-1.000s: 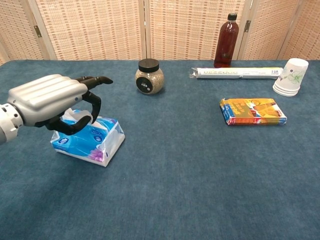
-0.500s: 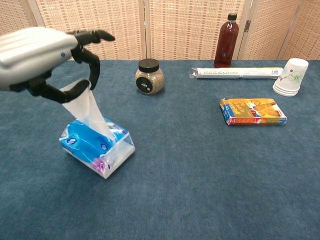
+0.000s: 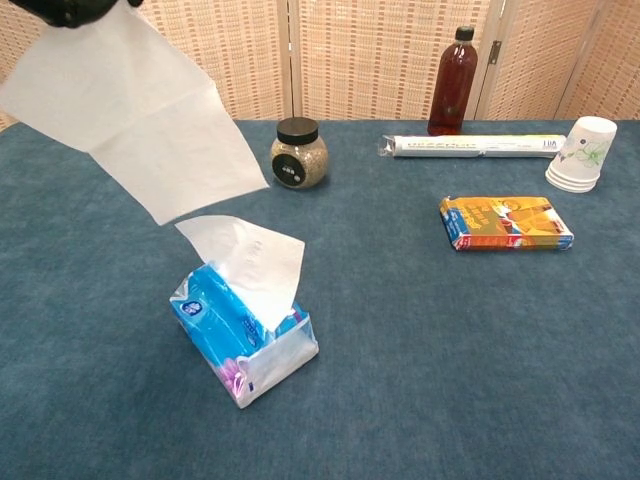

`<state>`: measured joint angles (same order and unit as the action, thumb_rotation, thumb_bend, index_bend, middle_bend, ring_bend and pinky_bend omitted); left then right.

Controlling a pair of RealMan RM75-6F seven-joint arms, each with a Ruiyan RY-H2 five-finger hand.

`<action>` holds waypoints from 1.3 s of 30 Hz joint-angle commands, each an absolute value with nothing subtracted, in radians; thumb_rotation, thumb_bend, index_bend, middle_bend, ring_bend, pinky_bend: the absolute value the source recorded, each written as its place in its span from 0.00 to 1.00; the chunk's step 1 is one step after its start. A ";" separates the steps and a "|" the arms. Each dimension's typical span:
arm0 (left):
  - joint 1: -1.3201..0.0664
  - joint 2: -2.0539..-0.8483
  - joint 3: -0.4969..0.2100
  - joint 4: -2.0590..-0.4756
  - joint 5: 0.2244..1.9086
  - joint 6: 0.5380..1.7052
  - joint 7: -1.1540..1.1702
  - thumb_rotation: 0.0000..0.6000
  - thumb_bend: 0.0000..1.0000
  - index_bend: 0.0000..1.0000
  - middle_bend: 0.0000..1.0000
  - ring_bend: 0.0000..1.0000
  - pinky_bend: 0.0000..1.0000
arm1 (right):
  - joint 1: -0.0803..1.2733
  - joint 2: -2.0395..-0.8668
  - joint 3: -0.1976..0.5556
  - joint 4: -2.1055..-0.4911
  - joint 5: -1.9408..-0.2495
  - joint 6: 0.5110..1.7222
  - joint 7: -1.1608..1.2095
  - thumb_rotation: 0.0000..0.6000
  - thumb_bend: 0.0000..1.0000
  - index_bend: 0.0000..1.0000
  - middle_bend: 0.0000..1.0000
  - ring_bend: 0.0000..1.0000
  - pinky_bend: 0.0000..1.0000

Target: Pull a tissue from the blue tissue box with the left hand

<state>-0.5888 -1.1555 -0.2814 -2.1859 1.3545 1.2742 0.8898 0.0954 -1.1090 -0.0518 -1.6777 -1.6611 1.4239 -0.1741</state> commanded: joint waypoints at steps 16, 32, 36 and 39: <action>-0.439 -1.161 -0.137 -1.851 1.383 1.359 0.507 1.00 0.63 0.60 0.09 0.13 0.33 | 0.097 -1.116 -0.053 -1.678 -1.657 1.411 -0.194 1.00 0.03 0.00 0.00 0.00 0.00; -0.315 -1.339 -0.035 -1.531 1.424 1.402 0.207 1.00 0.45 0.27 0.01 0.01 0.19 | 0.100 -1.135 -0.049 -1.675 -1.641 1.396 -0.232 1.00 0.03 0.00 0.00 0.00 0.00; -0.278 -1.338 -0.022 -1.544 1.427 1.432 0.194 1.00 0.33 0.08 0.00 0.00 0.14 | 0.100 -1.133 -0.050 -1.676 -1.642 1.399 -0.232 1.00 0.03 0.00 0.00 0.00 0.00; -0.248 -1.342 -0.008 -1.540 1.451 1.473 0.186 1.00 0.31 0.02 0.00 0.00 0.13 | 0.100 -1.132 -0.049 -1.677 -1.641 1.399 -0.231 1.00 0.03 0.00 0.00 0.00 0.00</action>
<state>-0.2663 -1.3395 -0.0179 -1.5407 1.4366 1.4515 0.1923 0.0998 -1.1325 -0.0493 -1.6765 -1.6412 1.3989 -0.2312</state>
